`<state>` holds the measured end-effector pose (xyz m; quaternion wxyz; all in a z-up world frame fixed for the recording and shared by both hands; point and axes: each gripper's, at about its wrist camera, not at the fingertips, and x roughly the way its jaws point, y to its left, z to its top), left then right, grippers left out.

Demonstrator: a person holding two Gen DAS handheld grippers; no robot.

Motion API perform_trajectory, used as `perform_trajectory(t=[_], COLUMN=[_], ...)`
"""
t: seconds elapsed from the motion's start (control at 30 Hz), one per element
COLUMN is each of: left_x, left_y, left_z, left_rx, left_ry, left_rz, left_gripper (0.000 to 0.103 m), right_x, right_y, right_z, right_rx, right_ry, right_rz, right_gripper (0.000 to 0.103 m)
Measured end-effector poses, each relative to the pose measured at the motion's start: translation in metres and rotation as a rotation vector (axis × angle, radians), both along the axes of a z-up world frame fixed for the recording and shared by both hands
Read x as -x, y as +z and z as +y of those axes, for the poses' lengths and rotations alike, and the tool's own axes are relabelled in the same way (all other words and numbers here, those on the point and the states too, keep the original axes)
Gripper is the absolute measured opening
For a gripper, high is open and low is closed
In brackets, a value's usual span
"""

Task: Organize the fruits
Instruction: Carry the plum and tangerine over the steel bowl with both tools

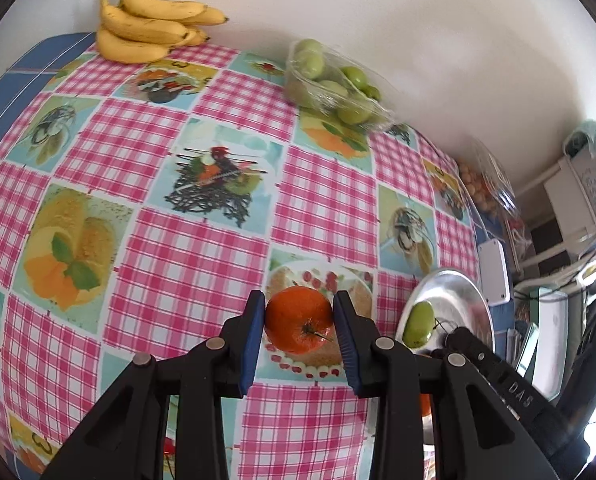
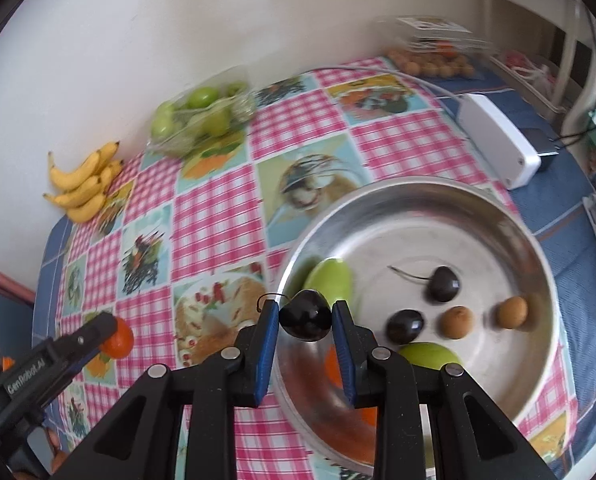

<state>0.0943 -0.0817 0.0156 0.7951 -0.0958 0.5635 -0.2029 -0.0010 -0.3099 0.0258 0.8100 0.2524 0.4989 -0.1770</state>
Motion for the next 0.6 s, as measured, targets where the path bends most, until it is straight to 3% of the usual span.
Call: perform_trajectory(t=[0.6], left_x=[0.046], left_y=[-0.002], left_z=[-0.082], left_rx=[-0.03], left_ry=[-0.282], left_rz=[-0.021], left_gripper=[0.036], right_x=[0.028], right_y=[-0.003], right_z=[-0.04], right_rx=[-0.032], right_ry=[-0.12], right_rz=[0.0], right_gripper=[0.03])
